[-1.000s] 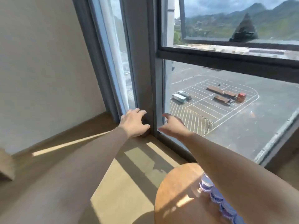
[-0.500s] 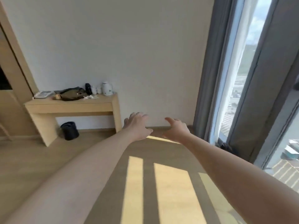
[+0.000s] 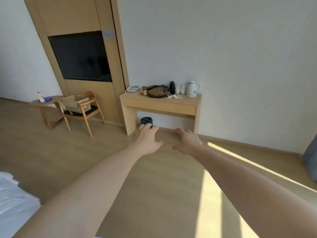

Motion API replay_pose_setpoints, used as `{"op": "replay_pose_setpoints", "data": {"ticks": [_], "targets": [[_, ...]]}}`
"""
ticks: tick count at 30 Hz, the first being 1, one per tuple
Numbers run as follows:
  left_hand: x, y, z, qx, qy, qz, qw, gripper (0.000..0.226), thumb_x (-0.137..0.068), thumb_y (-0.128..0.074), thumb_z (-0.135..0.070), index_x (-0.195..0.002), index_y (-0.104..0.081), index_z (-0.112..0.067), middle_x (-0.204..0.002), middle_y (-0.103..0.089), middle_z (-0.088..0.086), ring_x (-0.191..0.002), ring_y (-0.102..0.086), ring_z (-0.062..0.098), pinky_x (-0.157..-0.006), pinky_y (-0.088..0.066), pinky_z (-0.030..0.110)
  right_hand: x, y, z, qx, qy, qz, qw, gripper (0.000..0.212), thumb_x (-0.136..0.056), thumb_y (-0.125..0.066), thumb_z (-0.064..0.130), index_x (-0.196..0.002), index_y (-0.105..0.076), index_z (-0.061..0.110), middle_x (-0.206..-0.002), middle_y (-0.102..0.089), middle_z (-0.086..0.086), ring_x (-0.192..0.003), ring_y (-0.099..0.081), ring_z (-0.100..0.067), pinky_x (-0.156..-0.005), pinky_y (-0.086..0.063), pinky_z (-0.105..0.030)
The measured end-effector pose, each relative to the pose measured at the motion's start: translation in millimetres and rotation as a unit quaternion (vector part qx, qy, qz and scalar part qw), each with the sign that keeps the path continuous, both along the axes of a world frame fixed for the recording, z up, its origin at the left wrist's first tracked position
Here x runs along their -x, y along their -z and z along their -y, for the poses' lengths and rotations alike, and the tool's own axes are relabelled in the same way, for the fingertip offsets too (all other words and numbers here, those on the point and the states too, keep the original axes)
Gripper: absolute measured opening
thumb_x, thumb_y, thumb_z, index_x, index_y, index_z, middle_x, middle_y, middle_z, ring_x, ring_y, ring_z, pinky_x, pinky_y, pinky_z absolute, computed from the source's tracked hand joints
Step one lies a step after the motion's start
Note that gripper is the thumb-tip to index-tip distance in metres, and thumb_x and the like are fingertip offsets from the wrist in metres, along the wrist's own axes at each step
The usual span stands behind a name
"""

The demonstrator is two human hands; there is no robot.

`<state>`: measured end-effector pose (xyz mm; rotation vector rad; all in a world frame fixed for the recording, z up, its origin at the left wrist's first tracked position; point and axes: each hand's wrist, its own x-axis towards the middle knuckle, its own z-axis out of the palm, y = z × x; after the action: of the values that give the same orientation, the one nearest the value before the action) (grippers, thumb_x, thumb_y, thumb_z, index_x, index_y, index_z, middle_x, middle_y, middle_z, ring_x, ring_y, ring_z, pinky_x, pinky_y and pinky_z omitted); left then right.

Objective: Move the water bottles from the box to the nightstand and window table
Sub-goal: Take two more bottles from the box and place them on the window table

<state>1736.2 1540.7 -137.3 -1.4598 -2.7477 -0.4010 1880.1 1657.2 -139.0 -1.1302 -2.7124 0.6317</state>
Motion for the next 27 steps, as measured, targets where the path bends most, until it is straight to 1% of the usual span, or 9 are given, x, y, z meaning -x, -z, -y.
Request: {"op": "replay_pose_setpoints", "data": {"ticks": [3,5,10,15,18,21,25,27], "targets": [[56.3,8.8,19.1,0.0,-0.038,0.006,0.999,0.071,-0.093,-0.067,-0.05,-0.154,-0.04,-0.025,-0.163,-0.034,0.005,-0.15,-0.026,0.03,-0.118,-0.031,0.045,68.5,8.3,6.0,0.004,-0.04,0.01,0.999,0.086,-0.086,-0.071,0.028,-0.159,-0.026,0.03,-0.156,-0.04,-0.009,-0.141,-0.037,-0.037,-0.108,-0.044,-0.05],[92.9,11.7,26.6,0.006,-0.061,-0.008,0.998,0.068,-0.093,-0.066,-0.05,-0.152,-0.042,-0.024,-0.158,-0.04,0.004,-0.147,-0.031,0.029,-0.115,-0.035,0.045,115.7,12.6,5.3,0.005,-0.072,0.011,0.997,0.085,-0.086,-0.069,0.027,-0.159,-0.025,0.032,-0.155,-0.04,-0.008,-0.14,-0.038,-0.036,-0.107,-0.045,-0.049],[192.2,12.5,26.7,0.002,-0.131,-0.042,0.991,0.07,-0.094,-0.064,-0.05,-0.154,-0.039,-0.024,-0.165,-0.033,0.006,-0.151,-0.028,0.029,-0.117,-0.035,0.05,243.6,21.1,-13.0,0.001,-0.147,-0.006,0.989,0.083,-0.087,-0.068,0.025,-0.158,-0.027,0.031,-0.151,-0.041,-0.008,-0.138,-0.039,-0.036,-0.105,-0.046,-0.05],[292.2,4.6,8.0,-0.038,-0.226,0.013,0.973,0.074,-0.094,-0.067,-0.049,-0.157,-0.036,-0.023,-0.162,-0.037,0.004,-0.148,-0.033,0.028,-0.116,-0.038,0.049,368.4,28.2,-38.7,0.018,-0.214,-0.002,0.977,0.074,-0.088,-0.067,0.023,-0.154,-0.034,0.027,-0.148,-0.042,-0.009,-0.135,-0.04,-0.038,-0.103,-0.048,-0.051],[343.5,-2.9,-4.7,-0.062,-0.262,0.028,0.963,0.074,-0.093,-0.069,-0.046,-0.156,-0.037,-0.024,-0.161,-0.038,0.003,-0.147,-0.035,0.028,-0.115,-0.039,0.048,435.5,22.8,-50.5,0.02,-0.251,0.006,0.968,0.077,-0.088,-0.069,0.025,-0.155,-0.032,0.026,-0.151,-0.042,-0.01,-0.136,-0.042,-0.037,-0.104,-0.049,-0.05],[386.6,-5.8,-10.5,-0.105,-0.303,0.065,0.945,0.074,-0.092,-0.072,-0.045,-0.155,-0.039,-0.026,-0.161,-0.038,0.001,-0.147,-0.037,0.026,-0.115,-0.038,0.045,495.4,13.6,-55.8,0.024,-0.283,-0.004,0.959,0.081,-0.086,-0.069,0.02,-0.157,-0.03,0.029,-0.153,-0.042,-0.01,-0.136,-0.044,-0.035,-0.103,-0.049,-0.051],[450.0,-5.3,-7.8,-0.081,-0.337,0.054,0.937,0.073,-0.092,-0.073,-0.045,-0.154,-0.041,-0.025,-0.157,-0.043,0.002,-0.143,-0.042,0.027,-0.111,-0.041,0.044,563.7,11.0,-60.3,0.026,-0.316,-0.009,0.948,0.08,-0.088,-0.068,0.02,-0.157,-0.03,0.03,-0.158,-0.036,-0.009,-0.141,-0.039,-0.035,-0.107,-0.046,-0.052],[484.9,-6.2,-6.3,-0.086,-0.357,0.052,0.929,0.073,-0.092,-0.073,-0.045,-0.154,-0.041,-0.025,-0.157,-0.043,0.003,-0.142,-0.044,0.028,-0.112,-0.043,0.045,599.4,9.5,-63.6,0.023,-0.323,-0.008,0.946,0.081,-0.088,-0.068,0.019,-0.158,-0.03,0.029,-0.159,-0.036,-0.009,-0.143,-0.036,-0.035,-0.11,-0.044,-0.052]]}}
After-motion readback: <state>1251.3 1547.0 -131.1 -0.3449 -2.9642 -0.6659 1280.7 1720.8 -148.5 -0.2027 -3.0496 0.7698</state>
